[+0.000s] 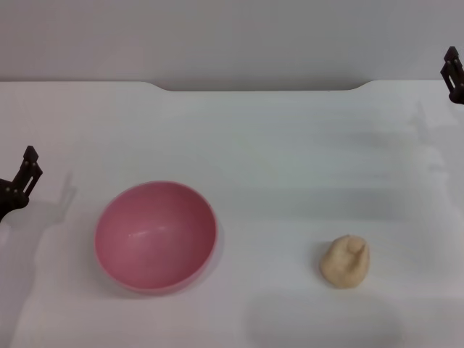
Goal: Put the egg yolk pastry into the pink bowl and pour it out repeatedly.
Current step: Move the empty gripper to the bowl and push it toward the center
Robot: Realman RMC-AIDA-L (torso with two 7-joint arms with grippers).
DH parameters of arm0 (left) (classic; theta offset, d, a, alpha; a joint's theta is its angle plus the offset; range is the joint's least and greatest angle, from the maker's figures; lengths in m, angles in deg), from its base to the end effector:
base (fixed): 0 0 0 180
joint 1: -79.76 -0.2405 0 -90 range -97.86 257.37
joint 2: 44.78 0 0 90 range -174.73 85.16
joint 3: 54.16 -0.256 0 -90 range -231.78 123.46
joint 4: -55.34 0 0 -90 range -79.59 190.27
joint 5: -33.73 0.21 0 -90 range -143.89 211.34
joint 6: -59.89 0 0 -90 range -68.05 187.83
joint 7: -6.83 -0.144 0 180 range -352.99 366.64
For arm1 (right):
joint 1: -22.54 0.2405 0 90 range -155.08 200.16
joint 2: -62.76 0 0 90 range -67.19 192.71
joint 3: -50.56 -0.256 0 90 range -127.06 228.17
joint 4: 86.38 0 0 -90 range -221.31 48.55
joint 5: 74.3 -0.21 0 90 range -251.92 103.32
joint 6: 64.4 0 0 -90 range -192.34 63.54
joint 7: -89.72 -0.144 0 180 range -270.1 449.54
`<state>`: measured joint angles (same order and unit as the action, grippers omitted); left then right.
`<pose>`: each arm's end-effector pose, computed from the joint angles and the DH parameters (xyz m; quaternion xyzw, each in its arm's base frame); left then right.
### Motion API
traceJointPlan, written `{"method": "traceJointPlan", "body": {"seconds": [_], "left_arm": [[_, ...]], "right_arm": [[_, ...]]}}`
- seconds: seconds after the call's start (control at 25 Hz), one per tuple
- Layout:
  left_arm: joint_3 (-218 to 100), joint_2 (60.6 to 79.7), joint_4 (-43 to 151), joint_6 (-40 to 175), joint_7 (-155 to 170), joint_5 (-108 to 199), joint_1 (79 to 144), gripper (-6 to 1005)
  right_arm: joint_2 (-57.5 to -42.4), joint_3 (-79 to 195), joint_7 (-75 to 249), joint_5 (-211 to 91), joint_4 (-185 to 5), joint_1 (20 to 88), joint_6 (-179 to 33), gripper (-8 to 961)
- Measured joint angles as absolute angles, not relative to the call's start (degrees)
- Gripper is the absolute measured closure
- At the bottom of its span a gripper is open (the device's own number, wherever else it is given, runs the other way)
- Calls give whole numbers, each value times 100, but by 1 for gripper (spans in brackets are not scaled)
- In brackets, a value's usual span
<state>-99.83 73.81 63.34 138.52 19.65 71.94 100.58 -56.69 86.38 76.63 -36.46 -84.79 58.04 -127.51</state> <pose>-0.3714 0.2652 -0.0102 -0.6805 -0.2722 -0.2862 0.6172 0.3215 0.3752 0.0041 -0.6636 0.2662 0.3000 0.6315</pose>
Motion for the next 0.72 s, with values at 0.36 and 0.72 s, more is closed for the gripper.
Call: {"method": "traceJointPlan", "body": {"seconds": [0.36,0.72], "left_arm": [[-9986,7378,6291,13811,1909,7188,10091,214],[-10066,7325,5850,13443,2830,7194,10464,215]], "right_arm": [[-5669,8641,7662,-3652,-8480,5796,-12751,371],[-5663,8635,7662,-3652,-8485,5824,-12750,375]]}}
